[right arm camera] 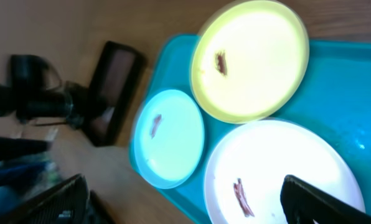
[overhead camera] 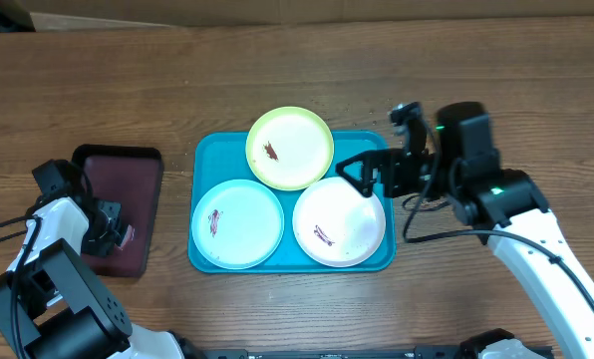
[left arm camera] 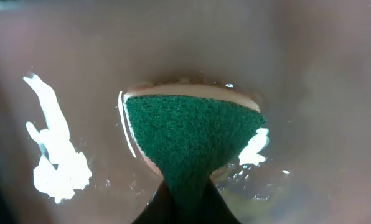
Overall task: Clean dirty plates on tray and stack at the side
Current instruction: 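Reach the right gripper to the light blue plate rim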
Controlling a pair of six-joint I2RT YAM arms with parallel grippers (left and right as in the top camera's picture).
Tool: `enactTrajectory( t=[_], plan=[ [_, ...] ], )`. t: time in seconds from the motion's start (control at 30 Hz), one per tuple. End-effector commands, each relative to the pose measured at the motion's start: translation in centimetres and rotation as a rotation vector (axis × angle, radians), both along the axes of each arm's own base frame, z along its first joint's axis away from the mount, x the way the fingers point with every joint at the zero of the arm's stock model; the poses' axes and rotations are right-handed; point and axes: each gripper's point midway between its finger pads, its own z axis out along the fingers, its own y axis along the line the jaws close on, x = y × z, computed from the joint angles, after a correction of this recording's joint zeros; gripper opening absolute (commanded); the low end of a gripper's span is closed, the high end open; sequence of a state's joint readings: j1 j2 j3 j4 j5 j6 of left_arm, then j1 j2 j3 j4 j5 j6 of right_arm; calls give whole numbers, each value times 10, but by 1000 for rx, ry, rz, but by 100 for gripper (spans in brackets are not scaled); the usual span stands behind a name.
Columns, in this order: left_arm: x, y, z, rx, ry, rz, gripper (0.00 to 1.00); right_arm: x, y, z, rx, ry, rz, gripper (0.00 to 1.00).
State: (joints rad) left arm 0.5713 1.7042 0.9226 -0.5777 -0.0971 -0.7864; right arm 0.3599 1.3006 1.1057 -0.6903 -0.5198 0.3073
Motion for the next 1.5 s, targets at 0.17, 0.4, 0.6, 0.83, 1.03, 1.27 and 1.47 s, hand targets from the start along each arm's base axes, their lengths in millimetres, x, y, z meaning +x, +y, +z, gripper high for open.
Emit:
enactTrajectory(
  t=[0.17,0.4,0.6,0.83,1.03,1.27,1.47],
  plan=[
    [-2,-3,-7,-26,7,4,78,17,17,13,-185,53,-60,100],
    [-4,-5,-8,-35,17,3,96,-5,67,-45,-294,172,23,100],
    [-4,-5,-8,-35,17,3,74,-16,102,-92,-359,219,87,68],
    [-5,-5,-8,-36,18,3,58,-2,121,-109,-353,178,72,54],
    [-5,-6,-8,-37,21,3,59,14,125,-121,-356,163,-1,51],
    [-5,-6,-8,-36,19,3,63,1,135,-144,-380,214,18,50],
    [-5,-6,-8,-36,20,3,62,-17,150,-170,-413,251,51,48]
  ],
)
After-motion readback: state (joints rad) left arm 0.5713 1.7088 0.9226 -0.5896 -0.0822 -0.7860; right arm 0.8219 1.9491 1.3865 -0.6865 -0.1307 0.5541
